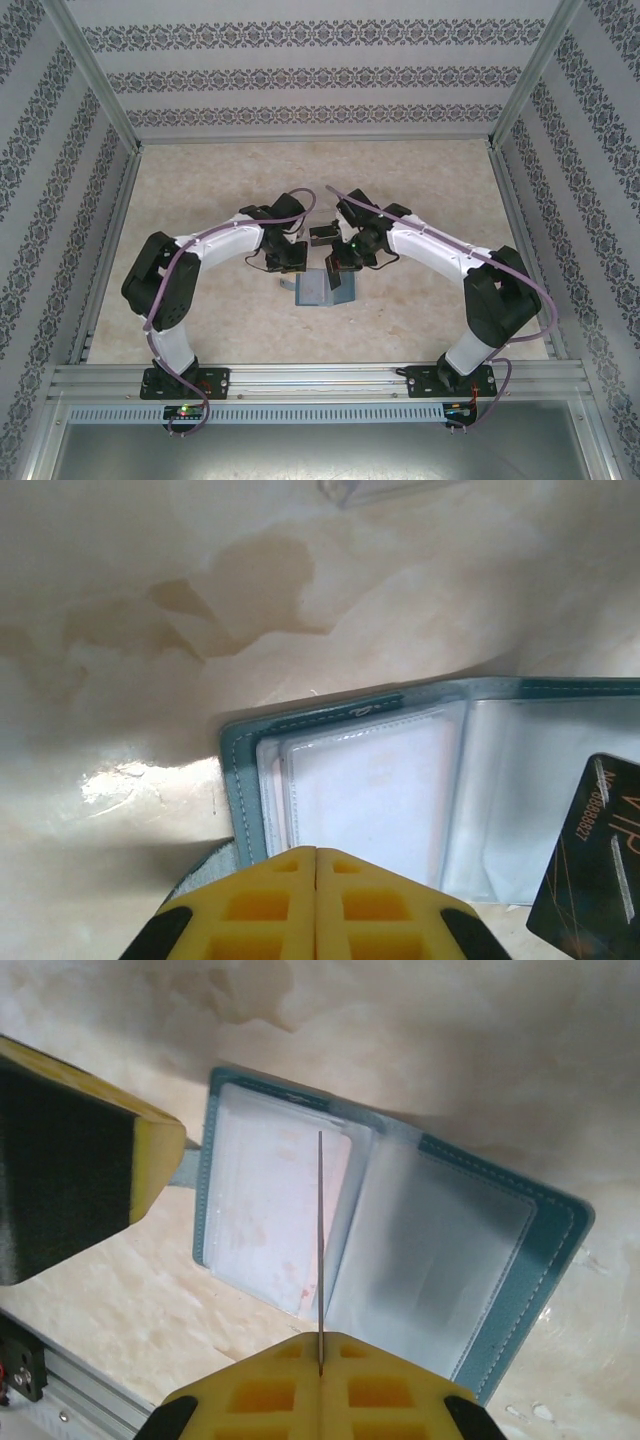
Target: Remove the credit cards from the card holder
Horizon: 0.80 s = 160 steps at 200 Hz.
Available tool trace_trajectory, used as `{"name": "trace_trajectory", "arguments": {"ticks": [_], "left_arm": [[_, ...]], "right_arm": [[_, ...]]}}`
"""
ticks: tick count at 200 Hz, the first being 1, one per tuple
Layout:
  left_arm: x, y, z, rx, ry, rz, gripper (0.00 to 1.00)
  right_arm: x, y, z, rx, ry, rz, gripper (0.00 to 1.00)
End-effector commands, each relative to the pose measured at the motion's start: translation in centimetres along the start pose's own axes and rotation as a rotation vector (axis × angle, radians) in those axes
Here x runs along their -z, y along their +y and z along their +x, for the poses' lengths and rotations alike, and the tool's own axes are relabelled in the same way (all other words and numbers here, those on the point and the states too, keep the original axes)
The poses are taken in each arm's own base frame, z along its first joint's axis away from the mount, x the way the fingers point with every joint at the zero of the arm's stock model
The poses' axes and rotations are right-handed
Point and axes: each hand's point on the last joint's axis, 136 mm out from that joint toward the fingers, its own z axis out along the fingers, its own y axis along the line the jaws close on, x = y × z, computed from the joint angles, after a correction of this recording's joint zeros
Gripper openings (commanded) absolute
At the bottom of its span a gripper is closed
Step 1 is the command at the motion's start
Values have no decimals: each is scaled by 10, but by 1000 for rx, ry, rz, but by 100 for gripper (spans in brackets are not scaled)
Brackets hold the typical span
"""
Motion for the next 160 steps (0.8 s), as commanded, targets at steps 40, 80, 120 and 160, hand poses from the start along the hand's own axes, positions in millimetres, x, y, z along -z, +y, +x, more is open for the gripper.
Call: {"name": "trace_trajectory", "arguments": {"ticks": [40, 80, 120, 160], "left_arm": [[21, 2, -2, -26, -93, 6, 10], [28, 13, -2, 10, -151, 15, 15], [36, 26, 1, 57, -181, 24, 16], [44, 33, 5, 76, -211, 26, 18]], "right_arm": [[21, 10, -7, 401, 38, 5, 0], [21, -3, -24, 624, 98, 105, 0], [23, 3, -40, 900, 122, 117, 0], [26, -2, -46, 1196, 210, 196, 0]]}}
